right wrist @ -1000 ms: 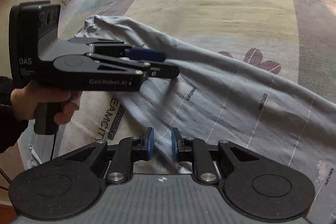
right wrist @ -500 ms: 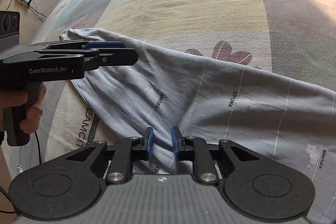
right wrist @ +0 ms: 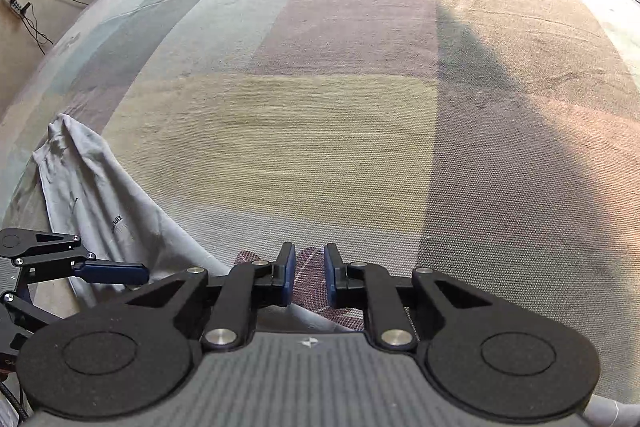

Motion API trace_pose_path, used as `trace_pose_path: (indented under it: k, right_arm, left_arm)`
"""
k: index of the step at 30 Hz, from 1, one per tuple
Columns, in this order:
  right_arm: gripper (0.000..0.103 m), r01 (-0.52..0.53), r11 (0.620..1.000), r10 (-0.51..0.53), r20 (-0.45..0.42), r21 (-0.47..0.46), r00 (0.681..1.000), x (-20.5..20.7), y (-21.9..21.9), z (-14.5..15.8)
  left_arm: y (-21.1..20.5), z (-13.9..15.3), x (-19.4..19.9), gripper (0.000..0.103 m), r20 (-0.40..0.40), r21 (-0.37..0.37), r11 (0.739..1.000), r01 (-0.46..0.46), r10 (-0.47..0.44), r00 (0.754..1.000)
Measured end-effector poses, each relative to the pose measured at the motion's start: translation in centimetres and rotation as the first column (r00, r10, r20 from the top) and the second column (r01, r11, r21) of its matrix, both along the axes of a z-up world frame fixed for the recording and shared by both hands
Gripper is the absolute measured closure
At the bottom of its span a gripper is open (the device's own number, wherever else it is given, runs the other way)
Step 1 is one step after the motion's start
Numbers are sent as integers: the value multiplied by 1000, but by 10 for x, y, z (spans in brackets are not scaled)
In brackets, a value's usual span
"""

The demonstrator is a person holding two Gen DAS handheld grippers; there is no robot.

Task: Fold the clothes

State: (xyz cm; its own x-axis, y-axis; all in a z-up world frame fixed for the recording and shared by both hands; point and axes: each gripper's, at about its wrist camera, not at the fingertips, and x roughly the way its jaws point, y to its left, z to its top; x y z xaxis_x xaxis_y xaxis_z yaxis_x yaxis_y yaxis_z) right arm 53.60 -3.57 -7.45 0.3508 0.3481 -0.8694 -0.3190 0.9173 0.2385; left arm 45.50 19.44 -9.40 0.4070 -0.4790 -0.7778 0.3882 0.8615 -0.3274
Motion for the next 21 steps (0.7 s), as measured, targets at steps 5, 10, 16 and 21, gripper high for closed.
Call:
trace_pose_path:
  k: [5,10,16,21]
  right_arm:
    - [87,-145,989,145,3,-41,989,-37,11,4]
    - [86,-196,974,202,45,-112,978,-65,21,0]
    - [84,-280,951,290,71,-132,954,-62,28,0]
    - [84,-351,925,365,91,-144,926,-57,34,1]
  left_arm:
    - [8,15,-3,57,54,-42,999,-33,36,998]
    - [-2,27,14,56,128,-63,998,-2,10,992]
    - [-15,0,16,56,63,2,1000,20,-20,998]
    - [-11,1,8,56,73,2,1000,27,-27,997]
